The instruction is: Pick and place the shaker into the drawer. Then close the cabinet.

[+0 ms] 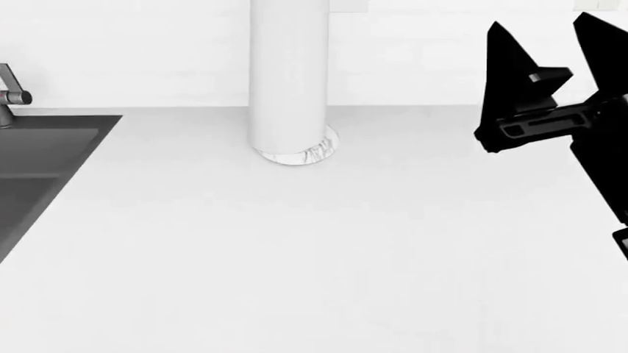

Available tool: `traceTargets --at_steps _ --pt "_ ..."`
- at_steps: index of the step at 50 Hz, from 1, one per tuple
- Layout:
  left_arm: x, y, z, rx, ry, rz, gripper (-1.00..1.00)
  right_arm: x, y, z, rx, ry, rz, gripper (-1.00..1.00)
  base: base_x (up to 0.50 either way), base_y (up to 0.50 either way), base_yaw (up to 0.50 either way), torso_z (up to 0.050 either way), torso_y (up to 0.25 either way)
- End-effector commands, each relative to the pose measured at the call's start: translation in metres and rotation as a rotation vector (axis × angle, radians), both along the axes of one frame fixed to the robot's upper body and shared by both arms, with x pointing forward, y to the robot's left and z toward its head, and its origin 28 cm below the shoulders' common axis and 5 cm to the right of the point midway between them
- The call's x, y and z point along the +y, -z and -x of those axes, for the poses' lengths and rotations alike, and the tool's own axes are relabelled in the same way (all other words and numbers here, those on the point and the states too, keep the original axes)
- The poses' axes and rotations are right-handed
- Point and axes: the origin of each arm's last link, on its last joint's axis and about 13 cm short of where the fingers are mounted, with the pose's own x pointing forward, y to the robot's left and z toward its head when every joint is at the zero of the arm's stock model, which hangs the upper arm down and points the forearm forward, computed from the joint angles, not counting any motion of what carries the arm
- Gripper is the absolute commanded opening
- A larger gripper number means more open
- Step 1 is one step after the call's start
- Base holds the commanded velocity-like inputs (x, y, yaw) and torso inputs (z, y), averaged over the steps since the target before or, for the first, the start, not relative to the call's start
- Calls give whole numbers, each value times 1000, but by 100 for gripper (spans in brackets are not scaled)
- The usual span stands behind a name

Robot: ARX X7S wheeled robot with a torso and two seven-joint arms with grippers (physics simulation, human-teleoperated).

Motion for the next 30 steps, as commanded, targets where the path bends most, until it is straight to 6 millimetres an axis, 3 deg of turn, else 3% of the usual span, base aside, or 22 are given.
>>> traceTargets --at_steps 1,12,30 --pt "3 -18 8 -12 -55 -22 100 0 -2 1 -5 1 1 100 0 0 0 0 0" --pt "2 -39 9 -52 -64 -48 100 0 -3 2 -8 1 3 100 0 0 0 0 0" --pt "-19 -72 26 -96 146 -52 100 1 -4 2 -6 -1 8 100 0 0 0 0 0"
